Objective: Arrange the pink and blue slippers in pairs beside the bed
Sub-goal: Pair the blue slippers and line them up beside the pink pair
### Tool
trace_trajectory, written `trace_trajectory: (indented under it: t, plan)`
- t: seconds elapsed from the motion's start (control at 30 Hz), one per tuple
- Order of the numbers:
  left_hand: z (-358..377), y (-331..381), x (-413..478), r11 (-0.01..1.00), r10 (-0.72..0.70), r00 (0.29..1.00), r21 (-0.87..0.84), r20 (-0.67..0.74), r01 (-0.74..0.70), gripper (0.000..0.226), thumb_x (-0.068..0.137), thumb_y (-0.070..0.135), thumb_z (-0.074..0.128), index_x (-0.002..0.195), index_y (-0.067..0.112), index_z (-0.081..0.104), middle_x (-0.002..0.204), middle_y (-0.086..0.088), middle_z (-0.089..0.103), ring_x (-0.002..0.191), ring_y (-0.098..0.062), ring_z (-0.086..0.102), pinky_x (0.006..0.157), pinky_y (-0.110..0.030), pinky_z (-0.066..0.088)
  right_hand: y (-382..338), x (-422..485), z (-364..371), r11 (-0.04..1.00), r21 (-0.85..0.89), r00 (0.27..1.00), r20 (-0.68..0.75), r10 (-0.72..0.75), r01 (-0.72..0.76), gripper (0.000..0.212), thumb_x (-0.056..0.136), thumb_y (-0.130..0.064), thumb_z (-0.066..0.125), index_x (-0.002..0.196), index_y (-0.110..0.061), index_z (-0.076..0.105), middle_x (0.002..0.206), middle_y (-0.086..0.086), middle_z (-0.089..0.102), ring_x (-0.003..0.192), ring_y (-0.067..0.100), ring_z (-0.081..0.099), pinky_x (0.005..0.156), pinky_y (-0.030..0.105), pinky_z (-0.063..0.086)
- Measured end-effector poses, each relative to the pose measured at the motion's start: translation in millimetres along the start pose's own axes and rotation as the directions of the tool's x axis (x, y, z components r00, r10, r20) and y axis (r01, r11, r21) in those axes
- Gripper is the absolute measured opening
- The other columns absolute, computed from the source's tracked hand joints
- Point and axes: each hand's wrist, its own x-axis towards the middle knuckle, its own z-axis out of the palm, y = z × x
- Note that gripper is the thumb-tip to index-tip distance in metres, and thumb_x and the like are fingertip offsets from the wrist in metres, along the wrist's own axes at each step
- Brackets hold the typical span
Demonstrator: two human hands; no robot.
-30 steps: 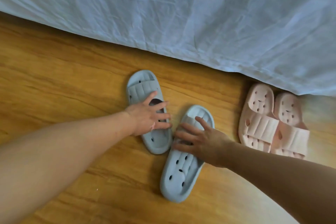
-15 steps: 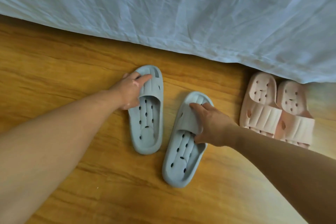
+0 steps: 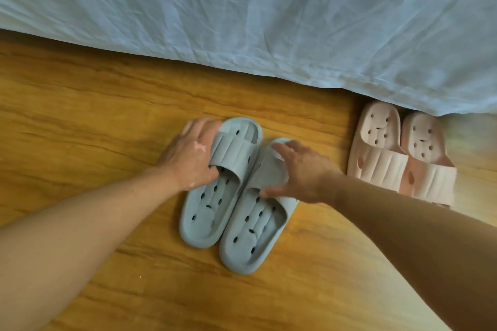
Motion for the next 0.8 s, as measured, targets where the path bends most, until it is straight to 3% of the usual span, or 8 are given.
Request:
trace_trajectory:
  t: [0.07,0.1,0.27,0.4,0.53,0.67,0.73,0.8]
  plan:
    - [11,5,-29,0.998,-0.059,0.985,-0.027,-0.165,0.055,0.058,0.072,0.04,0.077,0.114,0.02,0.044,0.114,-0.002,0.049,0.109,-0.024,0.049,0.091,-0.039,0.047,-4,14,-15,0.994,-0.023,0.994,-0.043,-0.105,0.104,0.109,0.069,-0.083,0.064,0.156,-0.041,0.013,0.165,-0.004,0.018,0.144,0.028,0.029,0.104,0.048,0.042]
    - [21,9,-46,0.997,-0.072,0.988,-0.039,-0.139,0.067,0.054,0.072,0.05,0.074,0.107,0.021,0.045,0.106,0.002,0.048,0.1,-0.022,0.05,0.083,-0.036,0.046,-9,21,-19,0.986,-0.006,0.985,-0.03,-0.168,0.168,0.11,0.071,-0.079,0.067,0.157,-0.043,0.01,0.167,-0.006,0.013,0.147,0.027,0.022,0.109,0.048,0.038]
    - [82,32,-83,0.984,-0.138,0.983,0.129,0.12,0.123,0.087,0.059,0.084,0.052,0.119,0.022,0.042,0.118,0.001,0.041,0.112,-0.024,0.042,0.093,-0.039,0.042,-39,44,-6,0.954,-0.006,0.947,0.123,-0.298,0.3,0.115,0.073,-0.068,0.074,0.156,-0.048,-0.002,0.169,-0.005,-0.001,0.153,0.027,0.006,0.118,0.053,0.027]
    - [85,22,-77,0.983,-0.076,0.996,0.174,0.055,0.065,0.07,0.068,0.071,0.058,0.118,0.024,0.041,0.12,-0.002,0.041,0.112,-0.025,0.04,0.092,-0.041,0.036,-33,41,3,0.977,-0.03,0.977,0.04,-0.21,0.212,0.103,0.078,-0.065,0.069,0.154,-0.053,0.001,0.167,-0.002,0.01,0.148,0.029,0.023,0.108,0.048,0.041]
    - [62,-23,-56,0.962,-0.051,0.998,0.268,0.024,0.043,0.056,0.082,0.061,0.052,0.128,0.03,0.044,0.141,0.0,0.039,0.129,-0.026,0.035,0.099,-0.047,0.03,-26,6,29,0.981,0.193,0.996,-0.083,0.035,-0.018,0.085,0.085,-0.067,0.055,0.155,-0.044,0.012,0.151,0.005,0.034,0.128,0.033,0.049,0.099,0.044,0.046]
    - [35,-37,-8,0.907,0.087,0.988,0.4,0.127,-0.131,0.048,0.094,0.046,0.048,0.139,0.032,0.038,0.155,0.003,0.027,0.143,-0.025,0.02,0.111,-0.053,0.021,-43,-30,56,0.919,0.359,0.983,-0.022,0.183,-0.163,0.085,0.089,-0.074,0.043,0.157,-0.033,0.01,0.149,0.007,0.035,0.127,0.035,0.051,0.098,0.045,0.045]
    - [28,-33,9,0.884,0.118,0.981,0.433,0.156,-0.176,0.043,0.096,0.034,0.049,0.139,0.032,0.04,0.156,0.002,0.024,0.144,-0.026,0.016,0.112,-0.055,0.019,-49,-36,53,0.921,0.323,0.973,-0.004,0.231,-0.217,0.083,0.089,-0.077,0.038,0.153,-0.029,0.018,0.142,0.008,0.045,0.119,0.035,0.057,0.087,0.045,0.046]
    - [23,-27,16,0.926,0.049,0.996,0.372,0.074,-0.073,0.045,0.094,0.025,0.053,0.137,0.033,0.043,0.155,0.0,0.025,0.142,-0.027,0.017,0.111,-0.054,0.02,-44,-30,31,0.947,0.216,0.96,-0.101,0.262,-0.236,0.071,0.09,-0.074,0.039,0.142,-0.025,0.033,0.129,0.007,0.055,0.107,0.033,0.061,0.081,0.045,0.049]
